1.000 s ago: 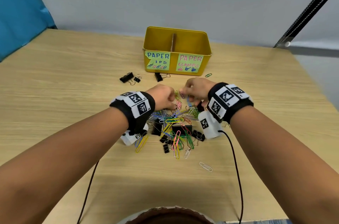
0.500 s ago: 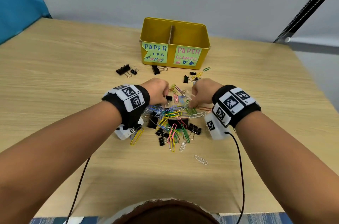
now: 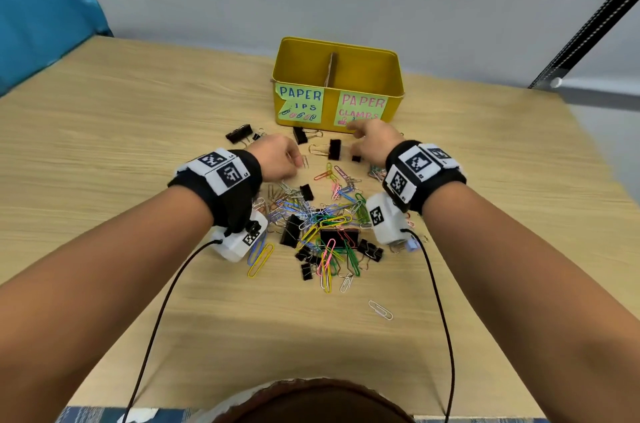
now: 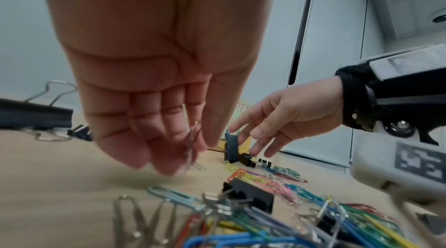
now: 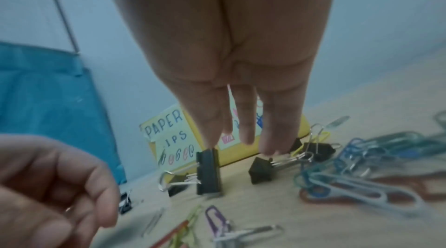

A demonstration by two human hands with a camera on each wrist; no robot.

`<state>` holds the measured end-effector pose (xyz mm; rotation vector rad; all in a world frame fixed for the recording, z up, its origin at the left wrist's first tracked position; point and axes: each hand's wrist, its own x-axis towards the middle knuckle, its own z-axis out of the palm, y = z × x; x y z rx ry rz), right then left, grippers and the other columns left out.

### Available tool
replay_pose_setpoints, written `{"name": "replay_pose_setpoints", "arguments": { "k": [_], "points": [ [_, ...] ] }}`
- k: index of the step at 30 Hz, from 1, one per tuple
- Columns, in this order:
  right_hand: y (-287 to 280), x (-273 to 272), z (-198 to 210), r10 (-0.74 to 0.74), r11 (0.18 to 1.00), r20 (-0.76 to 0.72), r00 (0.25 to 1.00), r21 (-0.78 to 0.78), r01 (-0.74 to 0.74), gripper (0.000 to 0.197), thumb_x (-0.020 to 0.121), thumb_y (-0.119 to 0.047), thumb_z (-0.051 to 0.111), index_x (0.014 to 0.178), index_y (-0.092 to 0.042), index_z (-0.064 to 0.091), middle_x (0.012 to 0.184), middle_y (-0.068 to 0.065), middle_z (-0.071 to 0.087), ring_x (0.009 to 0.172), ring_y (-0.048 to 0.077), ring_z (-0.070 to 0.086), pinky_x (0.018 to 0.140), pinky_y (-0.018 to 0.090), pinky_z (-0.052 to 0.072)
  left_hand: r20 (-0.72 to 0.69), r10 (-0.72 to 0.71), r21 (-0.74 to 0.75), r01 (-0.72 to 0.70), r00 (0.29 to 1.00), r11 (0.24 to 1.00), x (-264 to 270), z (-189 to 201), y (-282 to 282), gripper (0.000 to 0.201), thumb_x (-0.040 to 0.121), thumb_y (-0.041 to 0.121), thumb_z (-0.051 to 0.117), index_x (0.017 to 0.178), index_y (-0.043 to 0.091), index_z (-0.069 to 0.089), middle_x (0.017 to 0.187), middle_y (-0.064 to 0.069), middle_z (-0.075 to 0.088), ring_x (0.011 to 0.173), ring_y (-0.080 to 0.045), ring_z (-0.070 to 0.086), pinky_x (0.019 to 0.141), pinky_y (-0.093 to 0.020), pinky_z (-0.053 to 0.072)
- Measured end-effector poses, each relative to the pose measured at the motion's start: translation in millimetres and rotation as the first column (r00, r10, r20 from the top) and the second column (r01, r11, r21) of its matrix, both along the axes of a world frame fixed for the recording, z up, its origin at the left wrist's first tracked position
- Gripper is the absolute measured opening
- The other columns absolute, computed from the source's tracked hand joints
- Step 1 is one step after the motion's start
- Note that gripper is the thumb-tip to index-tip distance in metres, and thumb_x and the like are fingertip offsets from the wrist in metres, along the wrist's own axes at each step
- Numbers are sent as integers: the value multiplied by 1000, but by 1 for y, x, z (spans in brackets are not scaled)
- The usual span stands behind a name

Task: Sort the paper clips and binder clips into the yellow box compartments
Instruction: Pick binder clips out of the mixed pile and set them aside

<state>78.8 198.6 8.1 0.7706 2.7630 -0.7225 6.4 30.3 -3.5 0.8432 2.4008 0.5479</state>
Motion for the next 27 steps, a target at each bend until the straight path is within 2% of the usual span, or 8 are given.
{"name": "replay_pose_setpoints", "arguments": {
  "k": [4,6,8,11,15,19,23,27],
  "points": [
    [-12,2,0,136,985,-9,991,111,-135,40,89,1,45,120,-19,62,131,8,58,120,25,54,97,31,45,-216,-129,-184,90,968,979,-1,-3,-3,58,87,4,53,142,21,39,149,-6,36,136,-27,35,113,-39,32],
    [-27,9,-1,292,951,112,950,66,-301,46,88,4,43,125,-18,60,132,5,57,120,22,54,96,30,44,-162,-281,-227,241,946,944,4,-2,0,70,88,0,47,150,22,20,160,-1,13,146,-24,17,119,-37,19],
    [-40,18,0,426,887,259,867,69,-456,49,89,3,41,132,-17,54,133,6,53,121,24,52,98,31,42,-98,-418,-320,369,903,873,12,-3,1,67,91,1,41,151,16,15,161,-3,7,148,-20,13,119,-29,13],
    [-35,26,11,455,872,357,816,8,-489,36,92,-5,44,121,-16,62,124,3,62,104,18,55,97,31,44,-97,-474,-414,398,875,819,17,1,-9,52,94,7,38,146,8,31,157,-9,24,142,-22,28,116,-31,24],
    [-10,22,23,239,948,231,943,153,-278,32,92,-5,45,114,-16,64,118,4,61,105,22,57,87,29,44,-138,-362,-387,286,922,877,21,17,-18,40,94,21,47,132,12,53,135,-8,55,122,-24,52,103,-33,42],
    [-12,29,10,199,914,395,897,255,-316,44,93,-3,38,135,-9,45,133,17,52,119,32,53,96,37,47,-79,-355,-299,318,931,900,33,14,-17,61,86,33,60,142,23,36,133,-8,46,120,-24,50,102,-38,44],
    [-29,46,17,299,892,404,865,204,-404,34,94,-7,34,122,-3,54,124,16,59,113,30,56,92,35,47,24,-349,-279,341,937,898,40,16,-25,56,77,41,69,125,21,48,99,0,48,92,-18,50,82,-32,44],
    [-51,61,21,405,904,257,877,28,-426,21,87,-25,60,101,-10,64,86,1,63,79,16,55,62,24,43,120,-289,-260,311,950,914,45,12,-28,26,77,21,73,95,15,55,67,2,55,59,-15,53,63,-32,47]
  ]
}}
